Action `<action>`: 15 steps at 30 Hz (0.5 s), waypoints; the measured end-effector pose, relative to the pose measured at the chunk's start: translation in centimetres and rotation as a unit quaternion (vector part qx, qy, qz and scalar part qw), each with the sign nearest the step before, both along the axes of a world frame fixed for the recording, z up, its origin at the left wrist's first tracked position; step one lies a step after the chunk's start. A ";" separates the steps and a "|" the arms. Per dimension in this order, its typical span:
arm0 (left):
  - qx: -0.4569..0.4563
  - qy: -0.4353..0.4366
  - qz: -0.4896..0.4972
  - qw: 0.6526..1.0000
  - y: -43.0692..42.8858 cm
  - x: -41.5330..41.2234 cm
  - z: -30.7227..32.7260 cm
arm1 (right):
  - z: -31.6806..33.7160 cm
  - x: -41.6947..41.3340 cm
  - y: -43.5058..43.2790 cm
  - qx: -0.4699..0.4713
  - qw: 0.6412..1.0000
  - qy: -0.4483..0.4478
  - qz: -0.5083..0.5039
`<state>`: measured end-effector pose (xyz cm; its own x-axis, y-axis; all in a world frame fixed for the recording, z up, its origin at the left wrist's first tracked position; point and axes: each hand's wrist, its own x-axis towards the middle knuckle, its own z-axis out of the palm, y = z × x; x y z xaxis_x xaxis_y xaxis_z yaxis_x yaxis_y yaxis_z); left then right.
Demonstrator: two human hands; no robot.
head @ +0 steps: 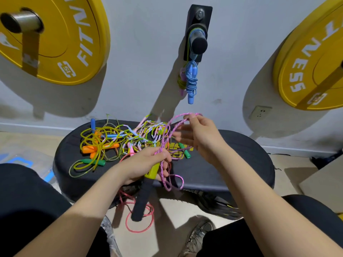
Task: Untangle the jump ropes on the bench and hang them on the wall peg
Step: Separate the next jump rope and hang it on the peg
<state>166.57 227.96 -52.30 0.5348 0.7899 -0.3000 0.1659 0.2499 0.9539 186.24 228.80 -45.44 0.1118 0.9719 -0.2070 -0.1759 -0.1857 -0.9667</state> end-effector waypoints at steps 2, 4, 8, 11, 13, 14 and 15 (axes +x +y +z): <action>0.012 -0.043 0.057 0.997 0.1 0.6 0.4 | -0.6 0.2 -0.4 -0.070 0.995 -0.055 0.054; 0.016 -0.091 0.125 0.988 0.4 1.4 1.3 | -1.8 0.0 -0.8 -0.112 0.977 -0.116 0.139; 0.000 -0.141 0.192 0.971 1.2 1.7 2.5 | -4.1 -0.9 -2.0 -0.076 0.927 -0.138 0.340; -0.002 -0.117 0.188 0.975 1.7 1.6 3.2 | -4.7 -0.9 -1.9 -0.022 0.879 -0.248 0.408; 0.003 -0.129 0.216 0.968 2.2 1.6 3.7 | -4.7 0.1 -1.4 -0.009 0.850 -0.349 0.394; 0.008 -0.130 0.230 0.964 2.6 1.6 3.8 | -4.6 0.7 -1.3 -0.004 0.842 -0.382 0.380; 0.013 -0.127 0.239 0.963 2.9 1.5 3.8 | -4.5 1.1 -1.2 -0.004 0.849 -0.386 0.362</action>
<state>168.06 230.87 -48.48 0.1619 0.9694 -0.1843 -0.2016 0.2153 0.9555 187.33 227.64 -49.89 -0.4085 0.8430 -0.3499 0.6722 0.0186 -0.7402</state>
